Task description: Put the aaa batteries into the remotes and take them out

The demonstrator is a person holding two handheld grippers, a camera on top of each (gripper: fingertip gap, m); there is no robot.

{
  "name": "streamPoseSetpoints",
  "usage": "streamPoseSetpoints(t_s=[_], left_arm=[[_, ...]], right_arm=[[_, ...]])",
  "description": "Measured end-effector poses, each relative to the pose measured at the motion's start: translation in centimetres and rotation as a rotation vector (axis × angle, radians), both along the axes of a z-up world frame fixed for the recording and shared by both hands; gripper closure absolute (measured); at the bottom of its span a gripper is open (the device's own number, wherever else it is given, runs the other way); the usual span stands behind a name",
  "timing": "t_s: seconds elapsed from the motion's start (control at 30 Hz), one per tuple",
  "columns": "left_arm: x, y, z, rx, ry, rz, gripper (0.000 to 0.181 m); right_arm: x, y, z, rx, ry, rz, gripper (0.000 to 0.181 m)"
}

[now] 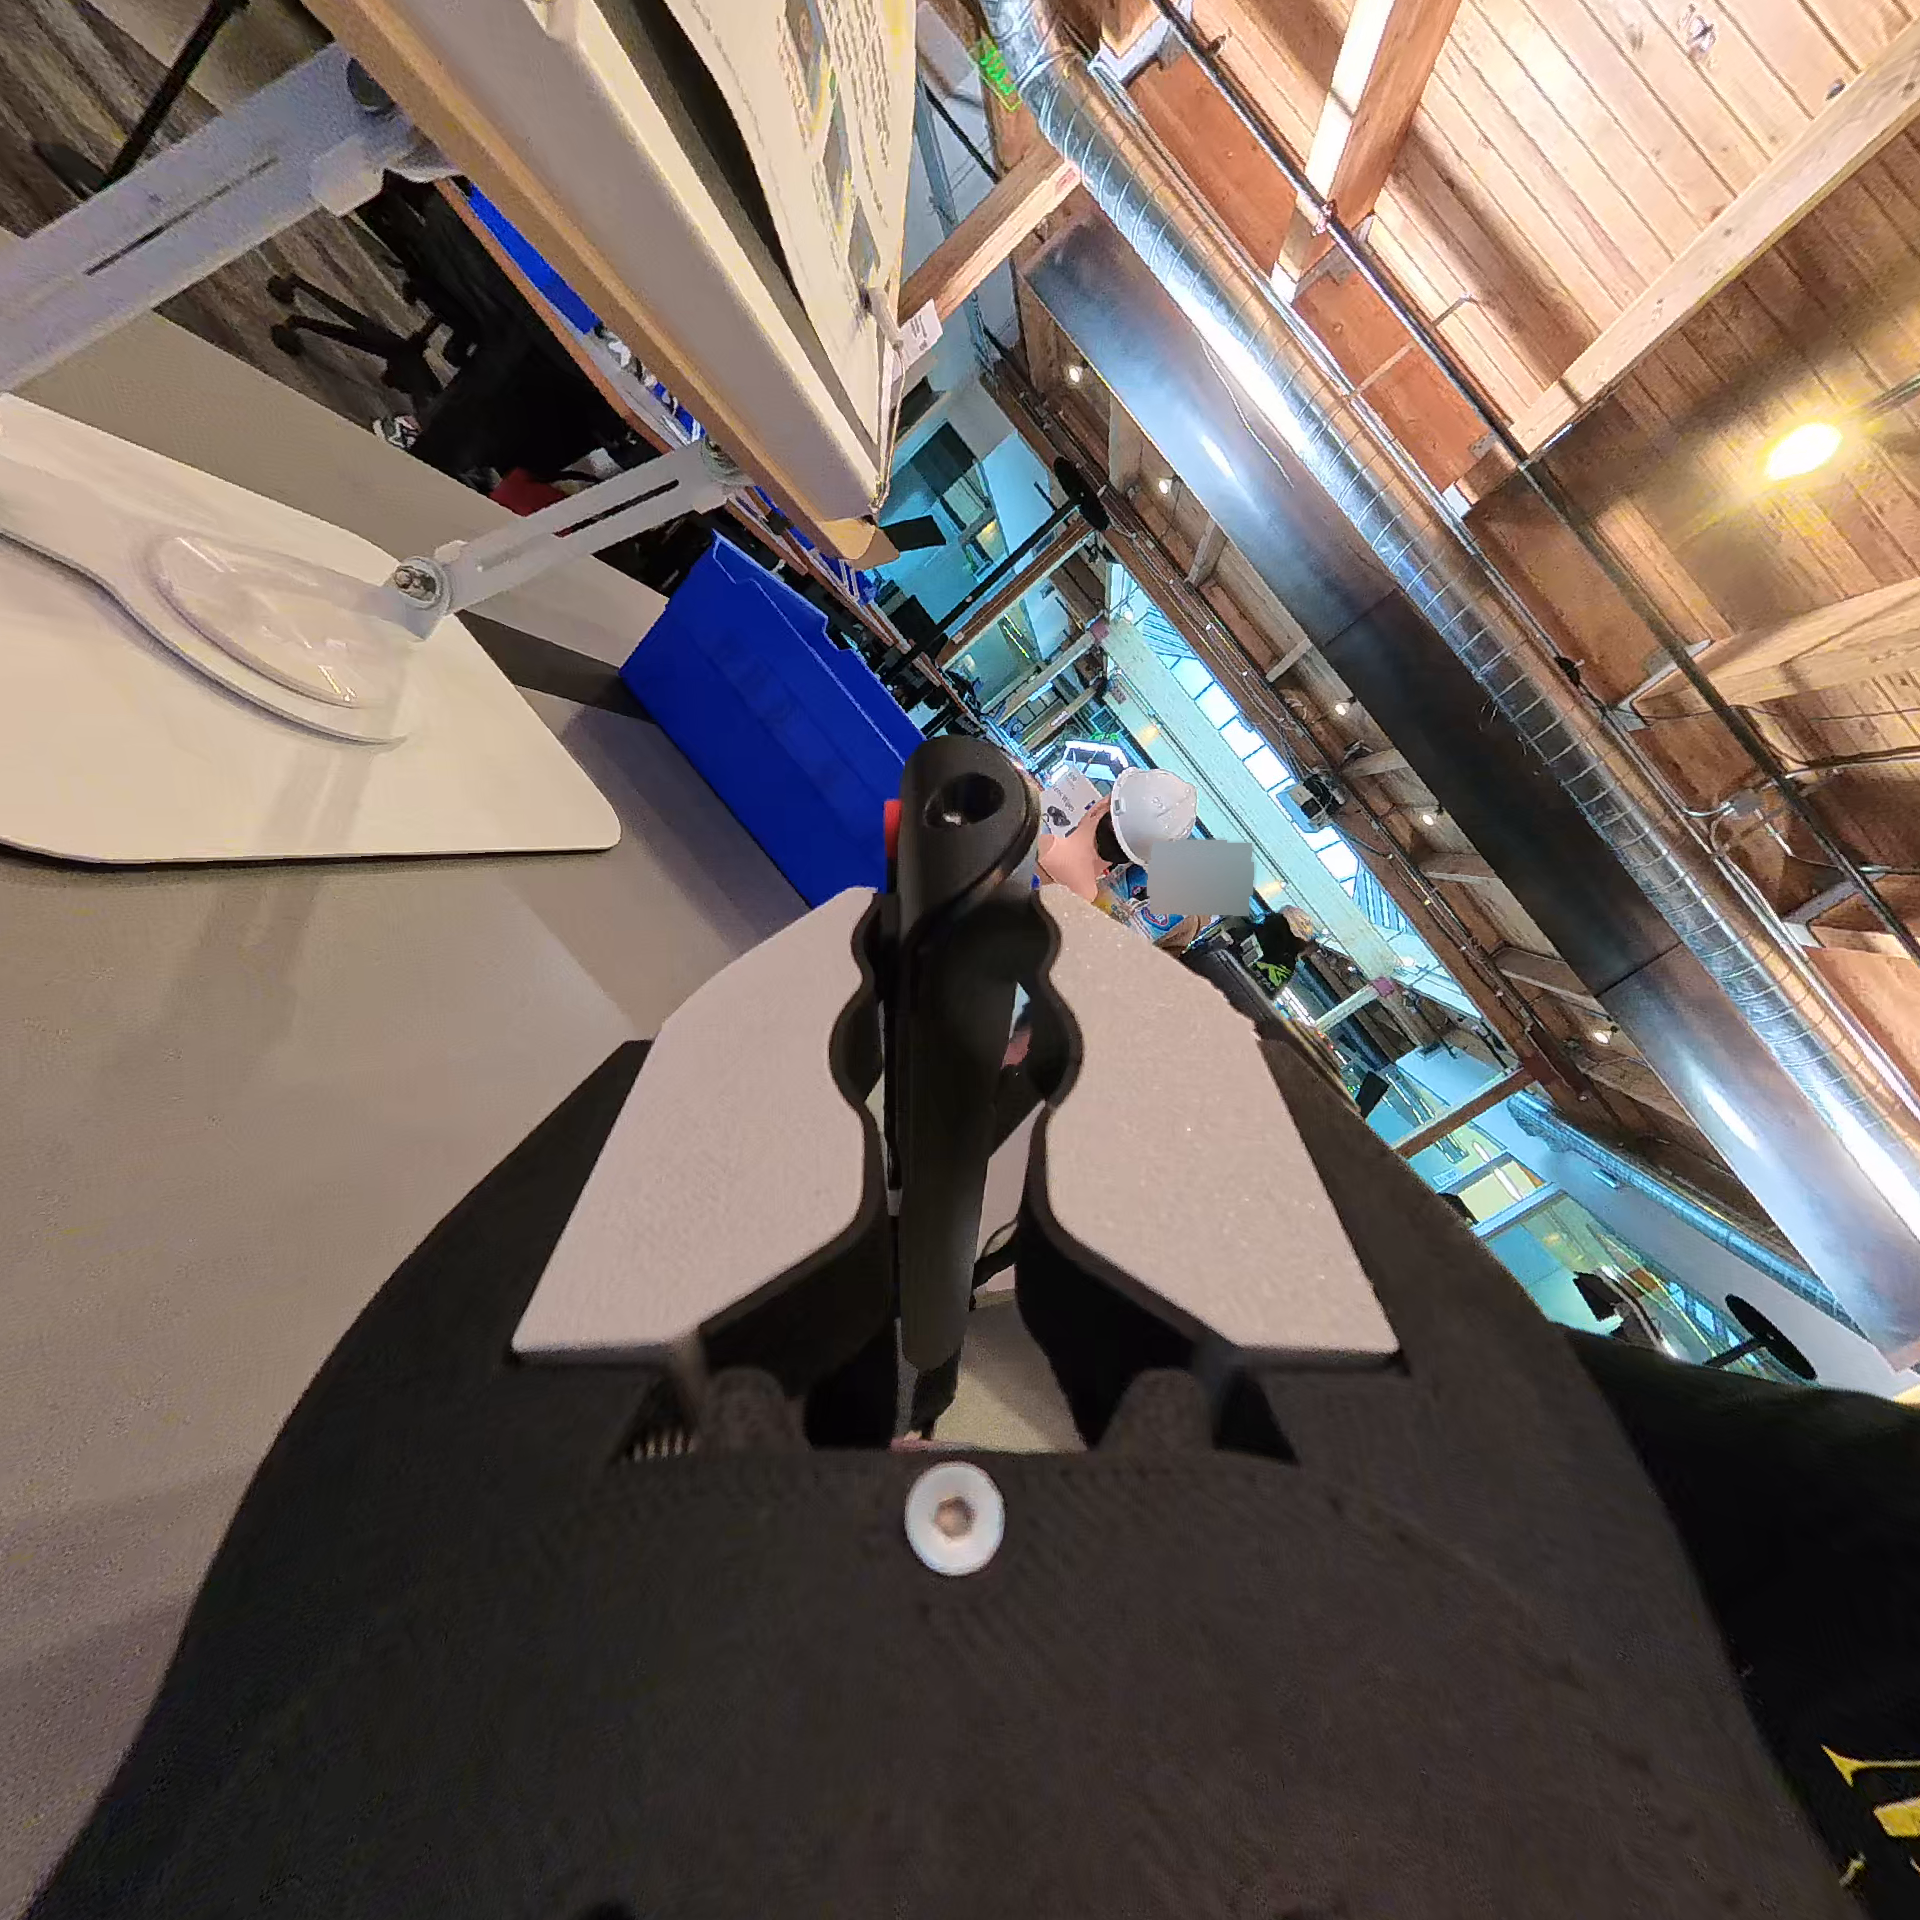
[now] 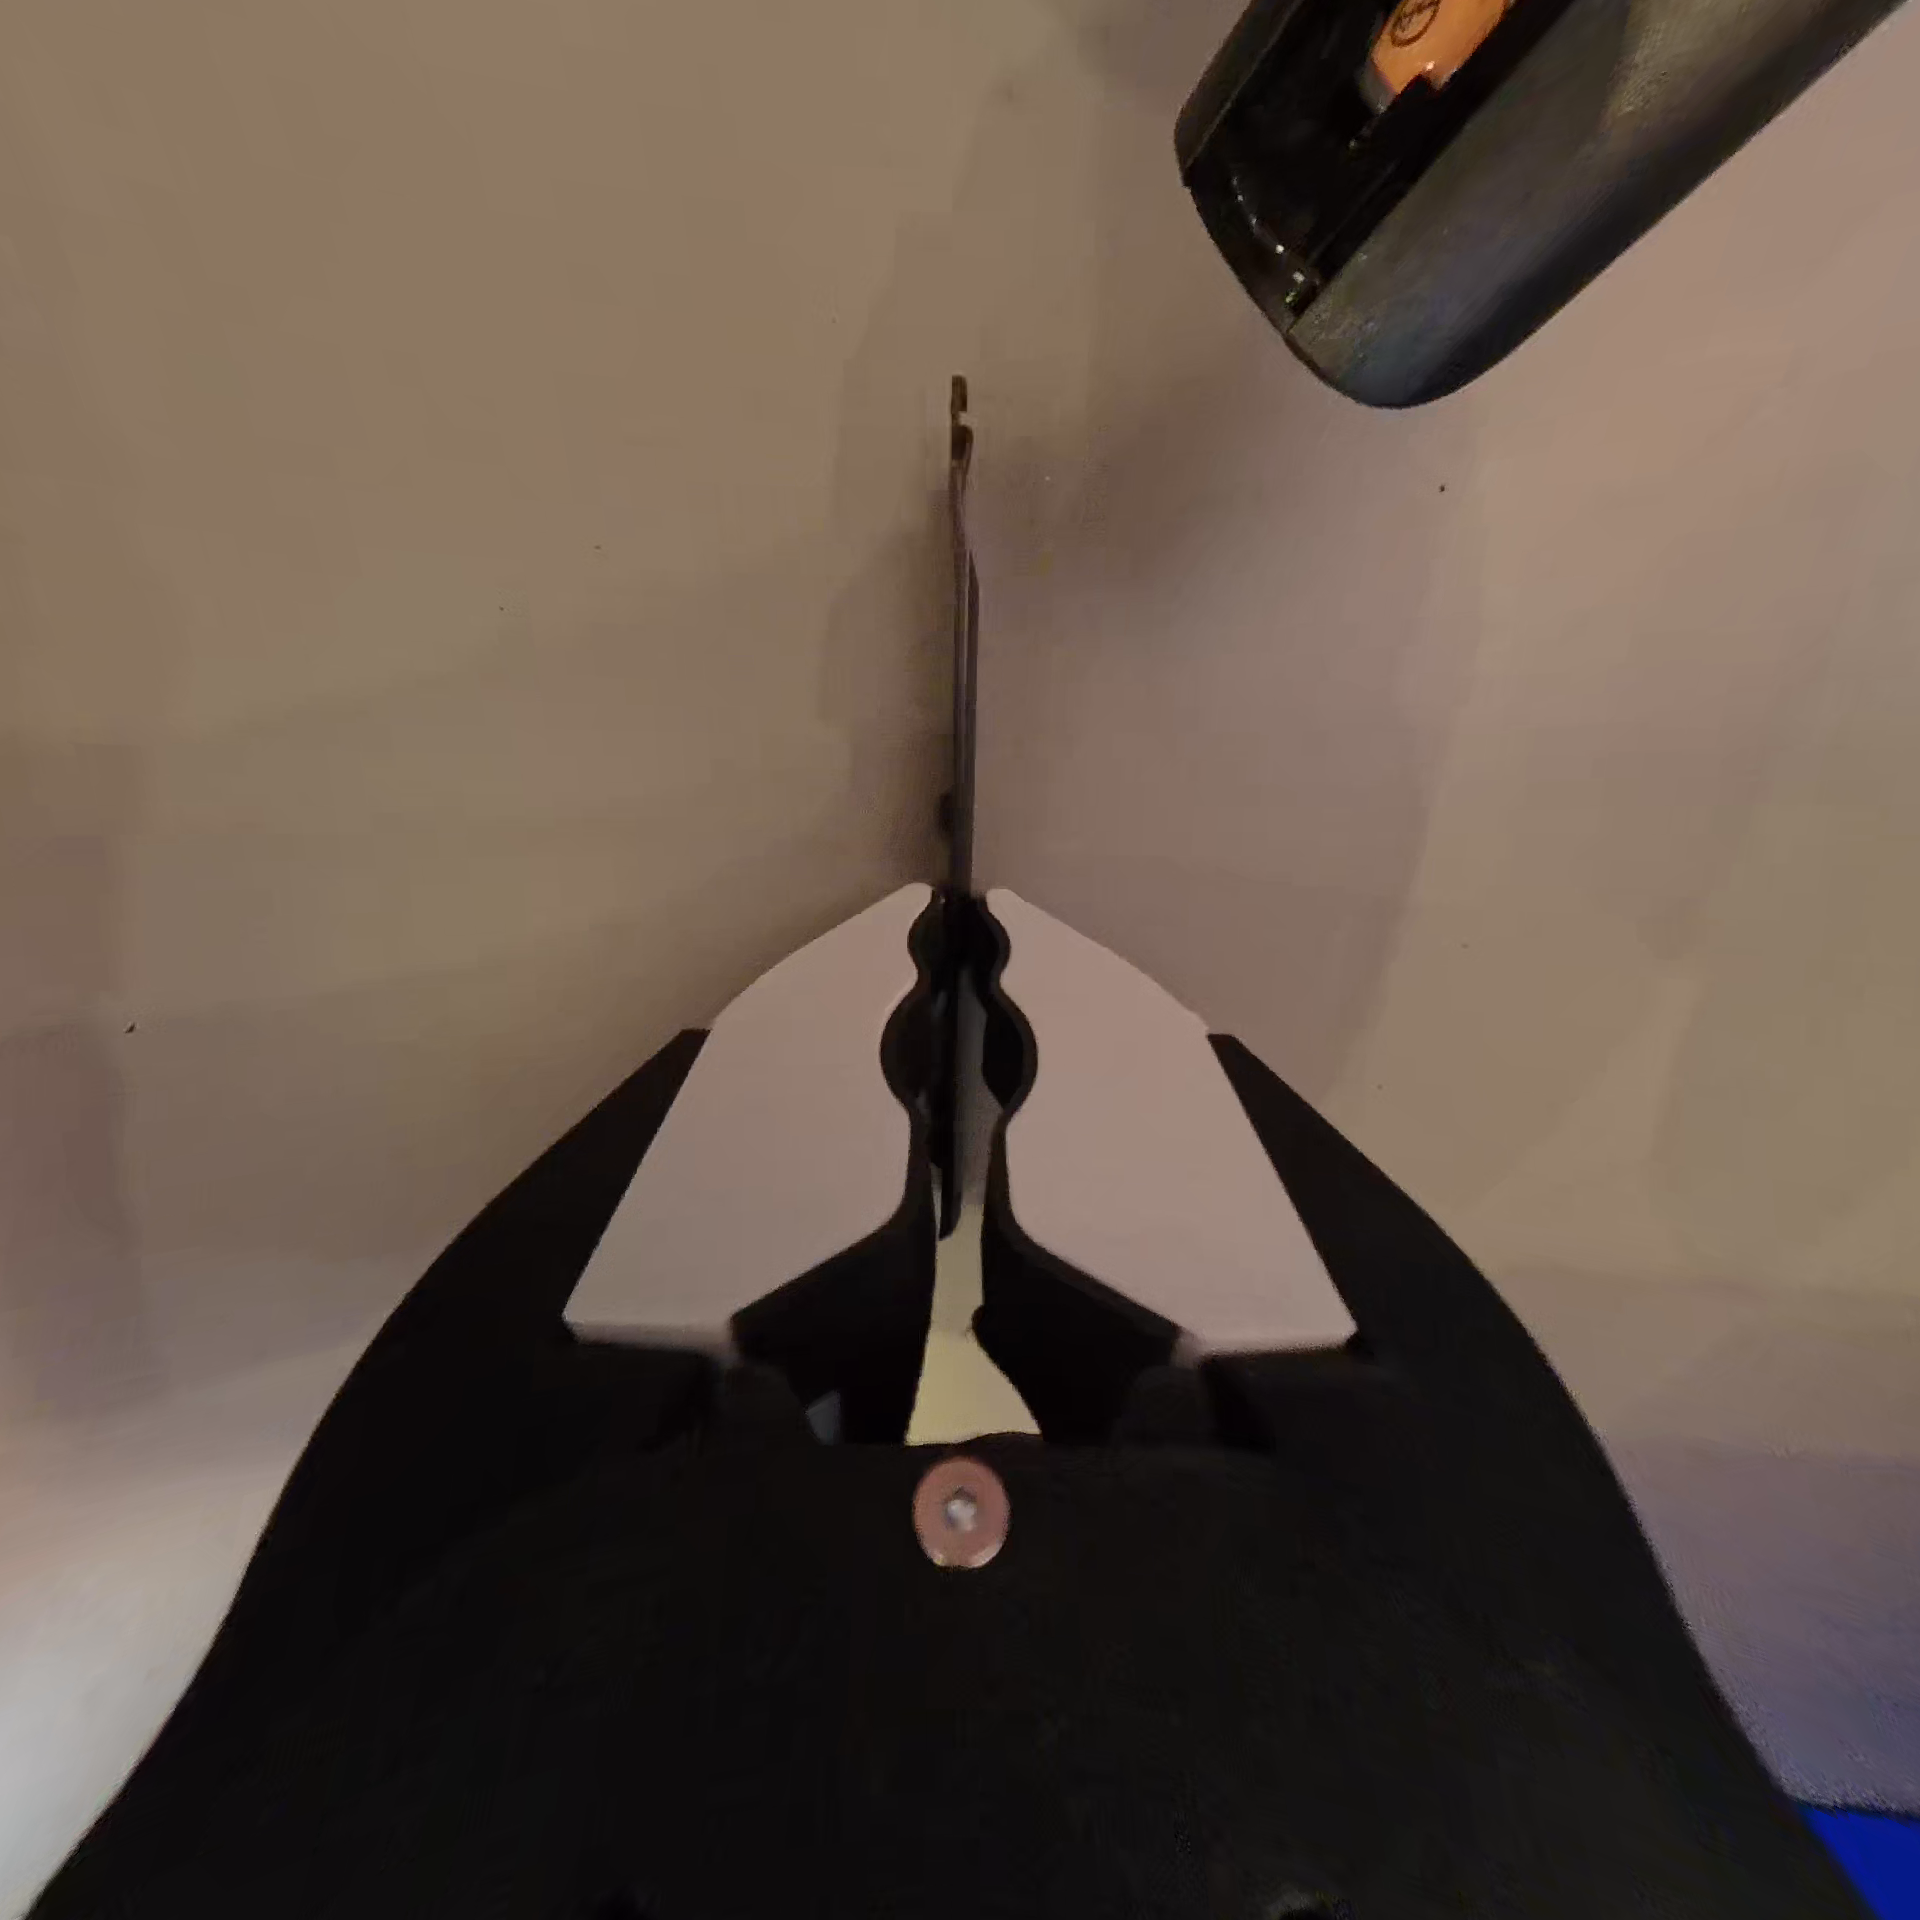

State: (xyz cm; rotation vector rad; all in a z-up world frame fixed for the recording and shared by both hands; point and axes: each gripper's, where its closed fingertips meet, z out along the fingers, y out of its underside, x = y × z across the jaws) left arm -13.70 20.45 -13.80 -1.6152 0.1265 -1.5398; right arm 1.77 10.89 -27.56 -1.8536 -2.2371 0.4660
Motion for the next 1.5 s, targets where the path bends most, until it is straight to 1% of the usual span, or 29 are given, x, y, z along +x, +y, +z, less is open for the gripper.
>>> streamPoseSetpoints(t_s=[0.07, 0.13, 0.23, 0.33, 0.4, 0.47, 0.5, 0.57, 0.6, 0.63, 0.67, 0.7, 0.77, 0.83, 0.87, 0.93, 1.0, 1.07, 1.13, 1.23, 1.27, 1.33, 1.43, 1.5], left_arm=[[0.0, 0.0, -0.1, -0.003, 0.002, 0.005, 0.157], [-0.1, 0.1, -0.1, -0.008, 0.001, 0.014, 0.157], [-0.4, 0.4, -0.1, -0.022, -0.014, 0.044, 0.157], [-0.9, 0.9, -0.4, -0.058, -0.034, 0.093, 0.157], [-1.5, 1.2, -0.7, -0.069, -0.034, 0.134, 0.158], [-2.0, 1.4, -0.8, -0.075, -0.04, 0.149, 0.158], [-2.3, 1.5, -0.7, -0.076, -0.047, 0.156, 0.158], [-2.6, 1.6, -0.6, -0.074, -0.054, 0.166, 0.157], [-2.7, 1.6, -0.5, -0.072, -0.053, 0.166, 0.158], [-2.7, 1.6, -0.5, -0.07, -0.052, 0.167, 0.157], [-2.7, 1.5, -0.4, -0.068, -0.05, 0.167, 0.157], [-2.6, 1.5, -0.4, -0.067, -0.048, 0.164, 0.157], [-2.4, 1.5, -0.5, -0.068, -0.047, 0.159, 0.157], [-2.2, 1.4, -0.5, -0.068, -0.044, 0.149, 0.158], [-2.2, 1.4, -0.5, -0.068, -0.045, 0.147, 0.158], [-2.0, 1.3, -0.5, -0.067, -0.047, 0.137, 0.157], [-1.8, 1.2, -0.5, -0.068, -0.048, 0.128, 0.157], [-1.7, 1.2, -0.5, -0.066, -0.046, 0.122, 0.157], [-1.8, 1.2, -0.5, -0.065, -0.049, 0.124, 0.157], [-2.1, 1.3, -0.4, -0.065, -0.055, 0.129, 0.157], [-2.1, 1.3, -0.4, -0.067, -0.057, 0.129, 0.157], [-2.0, 1.3, -0.6, -0.073, -0.057, 0.127, 0.157], [-2.0, 1.4, -0.9, -0.078, -0.056, 0.138, 0.157], [-2.3, 1.6, -0.9, -0.077, -0.057, 0.163, 0.157]], right_arm=[[0.1, 0.1, 0.2, 0.027, 0.045, -0.04, 0.179], [-0.1, 0.5, 1.2, 0.095, 0.116, -0.105, 0.179], [-0.3, 1.9, 4.0, 0.276, 0.204, -0.256, 0.179], [-0.8, 2.6, 6.3, 0.497, 0.227, -0.337, 0.179], [-0.2, 2.9, 5.9, 0.633, 0.138, -0.338, 0.179], [0.4, 3.0, 4.9, 0.754, 0.06, -0.293, 0.179], [0.9, 2.9, 4.0, 0.782, 0.008, -0.283, 0.179], [1.7, 2.2, 1.5, 0.78, -0.101, -0.244, 0.178], [1.7, 1.6, 0.6, 0.775, -0.125, -0.221, 0.175], [1.6, 1.1, 0.4, 0.785, -0.128, -0.207, 0.178], [1.5, 0.5, 0.4, 0.783, -0.117, -0.186, 0.178], [1.3, -0.1, 0.6, 0.758, -0.102, -0.184, 0.174], [1.2, -1.5, 0.9, 0.661, -0.07, -0.204, 0.161], [1.6, -2.2, 1.2, 0.589, -0.074, -0.232, 0.137], [1.8, -2.7, 1.3, 0.539, -0.074, -0.222, 0.137], [1.1, -3.4, 1.9, 0.398, 0.018, -0.229, 0.146], [0.8, -2.9, 2.3, 0.25, 0.07, -0.263, 0.144], [1.2, -2.1, 1.7, 0.135, 0.049, -0.256, 0.146], [2.0, -1.8, 0.3, 0.031, -0.021, -0.231, 0.143], [1.7, -1.4, -0.2, -0.005, -0.016, -0.192, 0.151], [1.7, -1.2, -0.2, 0.004, -0.018, -0.18, 0.162], [1.6, -1.1, -0.2, -0.008, -0.011, -0.17, 0.163], [1.6, -1.0, 0.1, -0.044, 0.031, -0.246, 0.163], [1.3, -1.1, 1.2, -0.058, 0.104, -0.314, 0.163]])
